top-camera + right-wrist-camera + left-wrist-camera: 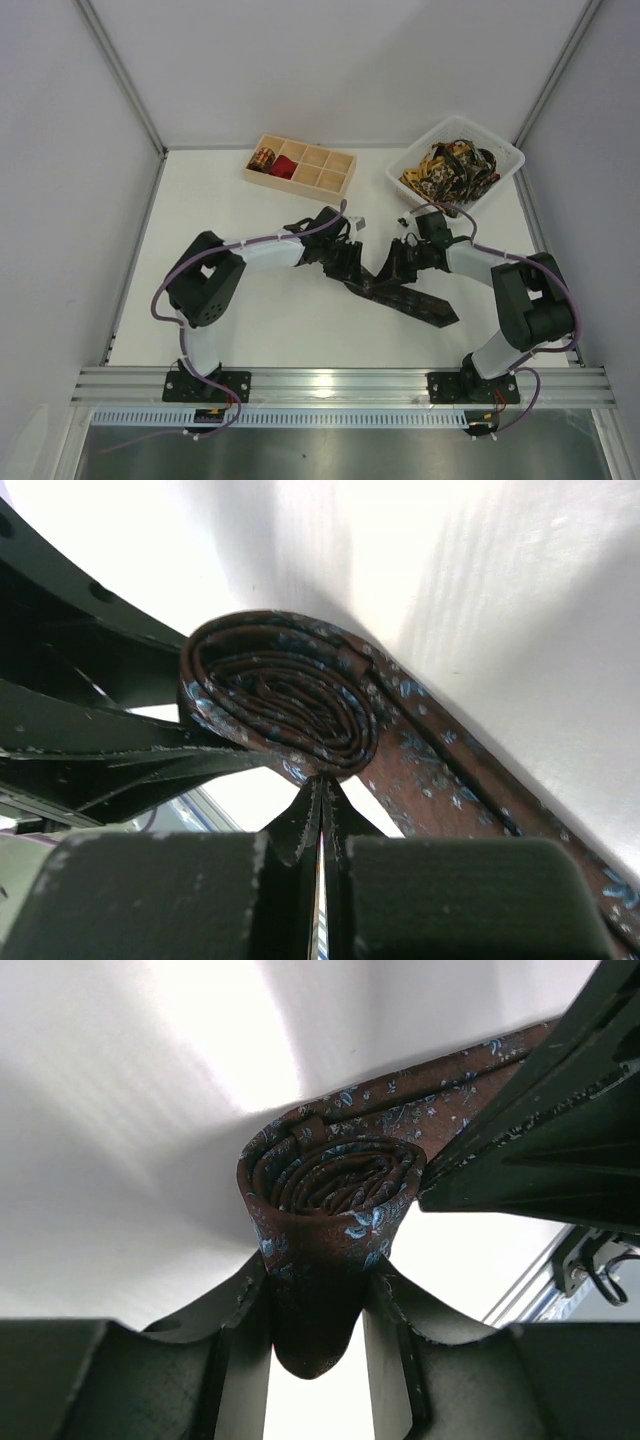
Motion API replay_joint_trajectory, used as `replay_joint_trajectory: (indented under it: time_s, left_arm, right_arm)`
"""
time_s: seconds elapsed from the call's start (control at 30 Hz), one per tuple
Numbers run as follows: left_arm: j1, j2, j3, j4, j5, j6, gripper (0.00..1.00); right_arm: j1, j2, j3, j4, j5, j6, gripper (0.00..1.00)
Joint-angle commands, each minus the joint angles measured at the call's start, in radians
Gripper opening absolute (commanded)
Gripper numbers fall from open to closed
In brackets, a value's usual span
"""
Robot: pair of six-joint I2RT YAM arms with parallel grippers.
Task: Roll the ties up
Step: Roll the tie
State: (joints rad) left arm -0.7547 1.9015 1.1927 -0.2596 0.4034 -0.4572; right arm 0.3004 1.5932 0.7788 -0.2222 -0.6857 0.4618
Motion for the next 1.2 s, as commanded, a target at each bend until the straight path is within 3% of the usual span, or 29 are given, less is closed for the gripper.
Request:
replay_joint_trajectory:
  time_s: [0.0, 0.27, 0.7, 0.83, 0.87, 1.17]
  left_arm:
    - [0.011, -0.062, -0.022, -0.122, -0.093, 0.049, 0.35]
    - [0.009, -0.117, -0.033, -0.213, -0.176, 0.069, 0.35]
    - [-0.018, -0.11, 0.013, -0.24, -0.189, 0.049, 0.36]
    - [-0.037, -0.096, 0.042, -0.256, -0.184, 0.046, 0.4]
    - [-0.046, -0.093, 0.05, -0.257, -0.183, 0.046, 0.45]
    - [-0.101, -0.052, 0.146, -0.293, -0.161, 0.046, 0.52]
  right_arm:
    - [0.045, -0.009, 0.046, -0.009, 0.035, -0.003, 0.0]
    - [0.097, 0.024, 0.071, 0.058, 0.044, 0.06, 0.0]
    - [0.12, 0.111, 0.089, 0.141, 0.023, 0.101, 0.0]
    - [0.118, 0.139, 0.096, 0.155, 0.02, 0.104, 0.0]
    - [0.118, 0.148, 0.097, 0.165, 0.015, 0.11, 0.0]
    - [0.12, 0.156, 0.093, 0.182, -0.008, 0.121, 0.0]
